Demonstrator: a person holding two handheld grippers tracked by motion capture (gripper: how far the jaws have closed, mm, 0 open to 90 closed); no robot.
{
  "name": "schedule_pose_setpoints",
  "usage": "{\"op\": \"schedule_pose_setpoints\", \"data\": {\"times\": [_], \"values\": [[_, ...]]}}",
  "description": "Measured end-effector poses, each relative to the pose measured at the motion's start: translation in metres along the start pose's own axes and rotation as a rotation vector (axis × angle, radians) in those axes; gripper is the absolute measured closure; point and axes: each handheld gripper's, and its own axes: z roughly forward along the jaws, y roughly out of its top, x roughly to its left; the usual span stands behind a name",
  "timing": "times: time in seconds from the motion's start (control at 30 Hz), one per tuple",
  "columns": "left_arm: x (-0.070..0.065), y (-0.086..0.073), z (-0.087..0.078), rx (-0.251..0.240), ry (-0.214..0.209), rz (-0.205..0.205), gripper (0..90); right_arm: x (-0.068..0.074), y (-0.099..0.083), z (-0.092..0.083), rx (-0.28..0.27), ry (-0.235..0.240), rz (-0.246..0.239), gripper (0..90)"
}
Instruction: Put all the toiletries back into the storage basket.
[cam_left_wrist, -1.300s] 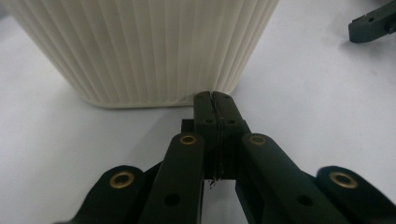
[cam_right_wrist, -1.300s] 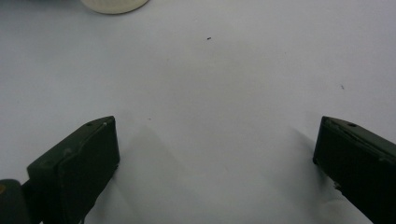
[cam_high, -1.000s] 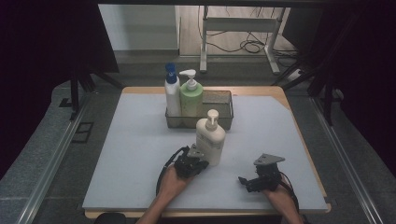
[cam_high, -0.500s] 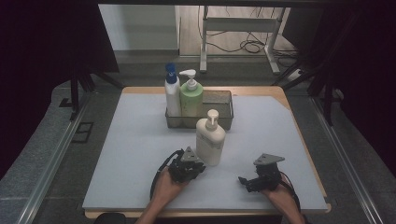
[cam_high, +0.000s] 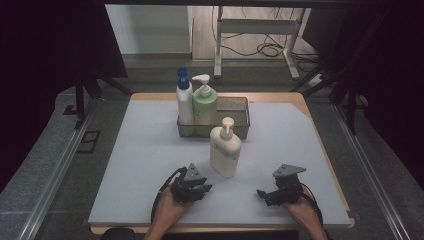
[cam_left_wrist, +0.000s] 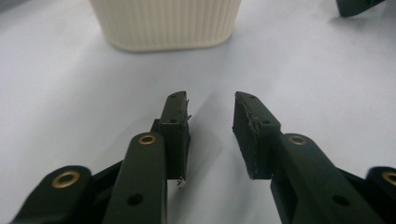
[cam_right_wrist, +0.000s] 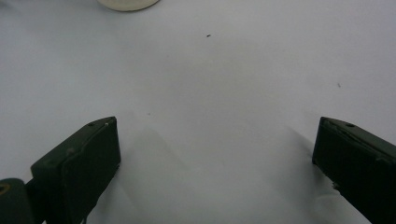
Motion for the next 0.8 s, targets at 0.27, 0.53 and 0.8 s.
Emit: {"op": "schedule_pose_setpoints", "data": {"times": [0.27, 0.53, 0.8], "values": [[0.002, -0.015, -0.010, 0.002, 0.016, -0.049, 54.2, 0.004, 0.006, -0.008, -0.038, 0.002, -0.014, 0.0], [0.001, -0.023, -0.015, 0.010, 0.070, -0.058, 45.0, 0.014, 0.015, -0.010, -0.042, 0.026, -0.062, 0.0], [0.005, -0.028, -0.017, 0.027, 0.125, -0.084, 28.2, 0.017, 0.028, -0.012, -0.054, 0.051, -0.074, 0.0]]}}
